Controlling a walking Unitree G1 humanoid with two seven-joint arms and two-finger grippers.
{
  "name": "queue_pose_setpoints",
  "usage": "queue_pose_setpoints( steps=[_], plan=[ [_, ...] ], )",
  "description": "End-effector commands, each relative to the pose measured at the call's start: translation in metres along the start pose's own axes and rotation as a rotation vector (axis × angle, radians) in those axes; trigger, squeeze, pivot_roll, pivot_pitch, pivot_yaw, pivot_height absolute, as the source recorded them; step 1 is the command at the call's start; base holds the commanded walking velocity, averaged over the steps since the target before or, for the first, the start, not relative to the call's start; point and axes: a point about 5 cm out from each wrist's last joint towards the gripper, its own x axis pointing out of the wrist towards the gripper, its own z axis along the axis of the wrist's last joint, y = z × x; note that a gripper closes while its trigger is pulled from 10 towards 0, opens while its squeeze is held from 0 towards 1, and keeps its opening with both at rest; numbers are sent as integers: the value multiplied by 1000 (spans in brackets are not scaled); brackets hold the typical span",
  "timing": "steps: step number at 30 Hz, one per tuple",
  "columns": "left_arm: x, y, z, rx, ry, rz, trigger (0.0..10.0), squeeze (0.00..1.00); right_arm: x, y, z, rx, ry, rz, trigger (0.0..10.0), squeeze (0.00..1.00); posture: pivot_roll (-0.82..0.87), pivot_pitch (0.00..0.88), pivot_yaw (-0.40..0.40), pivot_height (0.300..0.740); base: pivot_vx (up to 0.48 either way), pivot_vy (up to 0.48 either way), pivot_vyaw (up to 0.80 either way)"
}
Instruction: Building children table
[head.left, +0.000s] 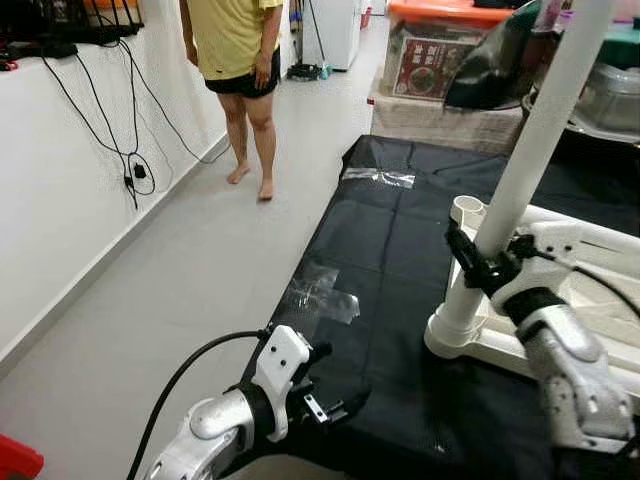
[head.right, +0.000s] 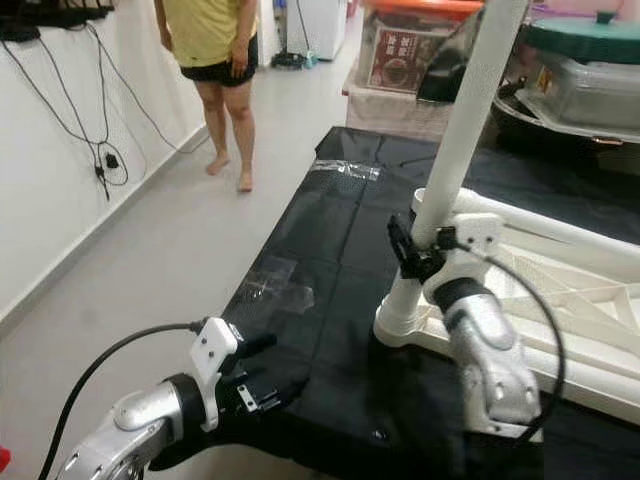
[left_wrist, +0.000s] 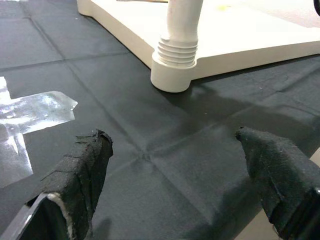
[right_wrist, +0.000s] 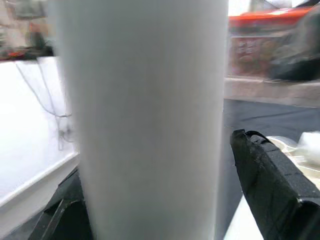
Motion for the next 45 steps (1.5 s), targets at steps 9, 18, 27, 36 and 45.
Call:
queue_pose_setpoints(
  steps=[9,18,27,36,45],
  plan=[
    [0,-3,-2,10,8,-6,10000,0,23,-11,15,122,91,421,10000,0,179,0,-66,740,0,0,0],
    [0,-3,-2,10,6,-1,10000,0,40,-9,22,109,153,685,10000,0,189,0,-74,740,0,0,0],
    [0,-3,-2,10,5,5,10000,0,47,5,2,92,216,773,0,0,199,0,-81,740,0,0,0],
    [2,-1,-3,12,3,6,10000,0,45,-10,-5,-22,120,230,0,0,179,0,-69,740,0,0,0],
    [5,3,-4,22,9,-10,10000,0,1,-12,-13,-32,68,-682,0,0,148,0,-36,740,0,0,0]
  ],
)
